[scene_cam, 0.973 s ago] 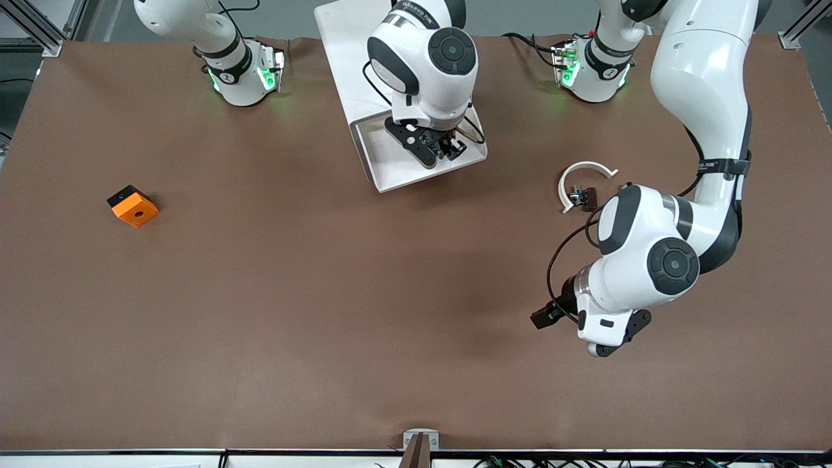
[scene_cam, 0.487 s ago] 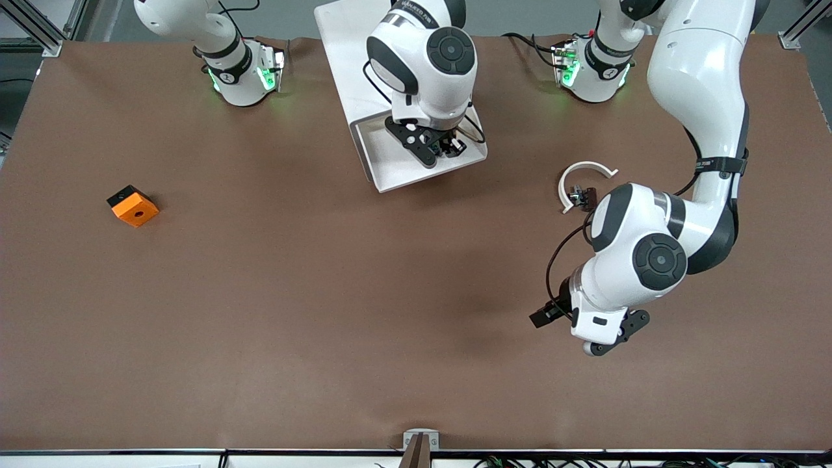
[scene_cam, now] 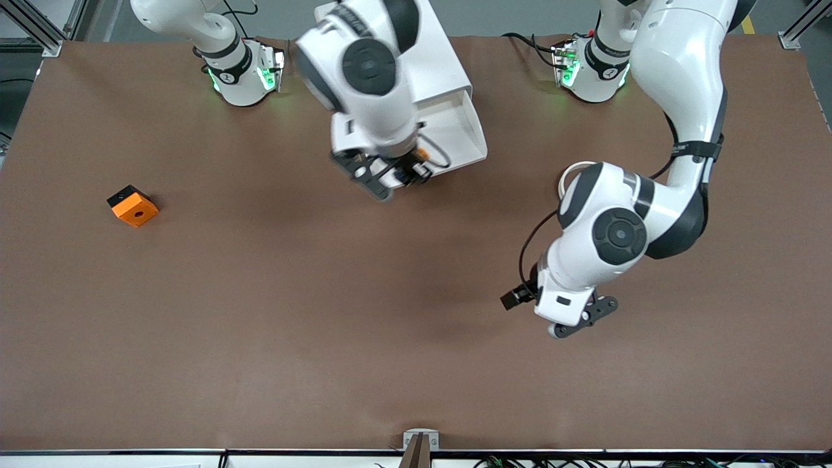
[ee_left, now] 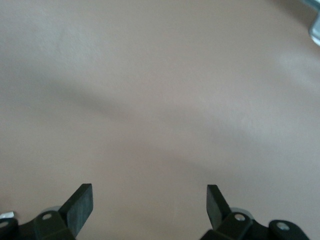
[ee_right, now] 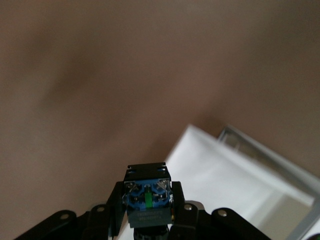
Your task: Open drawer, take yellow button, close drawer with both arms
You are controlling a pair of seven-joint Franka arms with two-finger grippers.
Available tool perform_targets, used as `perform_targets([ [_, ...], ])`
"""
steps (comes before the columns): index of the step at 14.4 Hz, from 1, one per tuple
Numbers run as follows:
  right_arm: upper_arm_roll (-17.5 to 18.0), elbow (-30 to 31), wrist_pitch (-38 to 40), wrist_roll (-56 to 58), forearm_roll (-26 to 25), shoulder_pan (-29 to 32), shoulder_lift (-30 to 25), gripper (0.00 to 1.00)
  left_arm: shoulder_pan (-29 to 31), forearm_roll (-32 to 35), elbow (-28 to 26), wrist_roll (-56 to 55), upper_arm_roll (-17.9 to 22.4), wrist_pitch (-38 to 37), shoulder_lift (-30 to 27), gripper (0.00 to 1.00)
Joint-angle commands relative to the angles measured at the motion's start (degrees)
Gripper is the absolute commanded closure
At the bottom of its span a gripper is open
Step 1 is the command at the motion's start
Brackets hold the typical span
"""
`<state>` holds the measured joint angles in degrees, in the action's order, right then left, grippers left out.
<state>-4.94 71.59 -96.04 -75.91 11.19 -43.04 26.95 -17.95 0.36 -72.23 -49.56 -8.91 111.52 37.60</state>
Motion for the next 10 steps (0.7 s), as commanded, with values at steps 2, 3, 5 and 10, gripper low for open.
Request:
perform_targets([
  [2,-0.2,0.9,0.5,16.8,-3.8,9.9,-0.9,1.0,-3.7,1.4,-13.1,-0.5,0.1,5.4,-7.9,0.0],
  [3,-0.3,1.0,0.6,22.6,-4.8,13.0,-0.8,1.0,-4.4,1.4,-15.9,-0.6,0.1,6.9,-9.3,0.0],
  [5,-0.3,2.0,0.1,35.0,-5.0,20.2,-0.8,1.0,-6.1,1.4,-20.7,-0.8,-0.3,9.3,-11.4,0.0],
  [10,-0.3,8.4,-10.5,61.3,-5.4,35.1,0.4,1.0,-13.2,1.4,-32.4,-4.1,-0.3,14.2,-17.3,0.0],
])
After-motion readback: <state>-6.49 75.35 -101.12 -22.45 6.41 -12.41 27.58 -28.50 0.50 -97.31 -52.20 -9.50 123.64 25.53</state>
